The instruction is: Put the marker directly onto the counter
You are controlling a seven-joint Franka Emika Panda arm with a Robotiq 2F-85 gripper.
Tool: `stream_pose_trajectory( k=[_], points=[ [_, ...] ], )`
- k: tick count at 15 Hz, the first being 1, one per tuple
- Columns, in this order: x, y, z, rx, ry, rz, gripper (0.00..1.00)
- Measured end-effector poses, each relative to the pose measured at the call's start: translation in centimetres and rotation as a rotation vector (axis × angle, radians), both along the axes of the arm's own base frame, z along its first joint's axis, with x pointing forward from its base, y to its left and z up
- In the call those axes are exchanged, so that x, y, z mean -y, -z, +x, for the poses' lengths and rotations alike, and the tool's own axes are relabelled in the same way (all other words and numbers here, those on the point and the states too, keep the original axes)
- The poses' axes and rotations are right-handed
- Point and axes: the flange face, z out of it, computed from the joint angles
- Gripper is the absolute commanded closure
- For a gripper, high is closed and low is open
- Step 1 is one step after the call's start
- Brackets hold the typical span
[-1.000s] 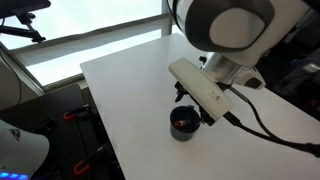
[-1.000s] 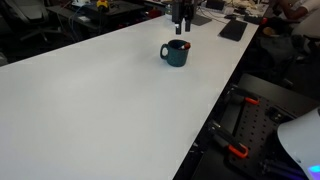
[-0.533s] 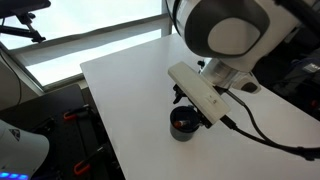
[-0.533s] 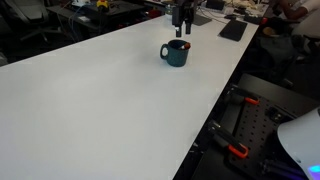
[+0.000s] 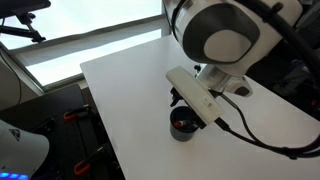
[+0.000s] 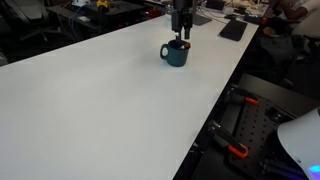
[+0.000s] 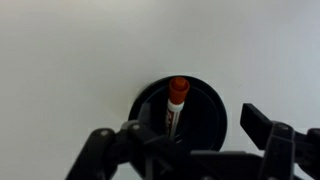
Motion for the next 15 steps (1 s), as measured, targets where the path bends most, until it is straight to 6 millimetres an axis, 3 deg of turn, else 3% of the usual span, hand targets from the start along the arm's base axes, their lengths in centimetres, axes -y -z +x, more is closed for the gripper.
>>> stream_pose_trajectory(
  k=[3,4,5,6,8,12,13,15],
  points=[
    [0.19,0.43,-0.17,-0.007,0.005,0.003,0.35],
    [0.25,0.55,-0.22,-0.009,0.006,0.003,0.51],
    [0.31,0.64,-0.26,-0.011,0.007,0.004,0.49],
    [0.36,0.73,-0.29,-0.012,0.009,0.005,0.26],
    [0.47,0.86,-0.36,-0.014,0.011,0.006,0.34],
    [0.61,1.06,-0.43,-0.017,0.014,0.007,0.37],
    [0.61,1.07,-0.43,-0.017,0.014,0.007,0.58],
    [0.60,1.07,-0.41,-0.016,0.014,0.009,0.63]
  ],
)
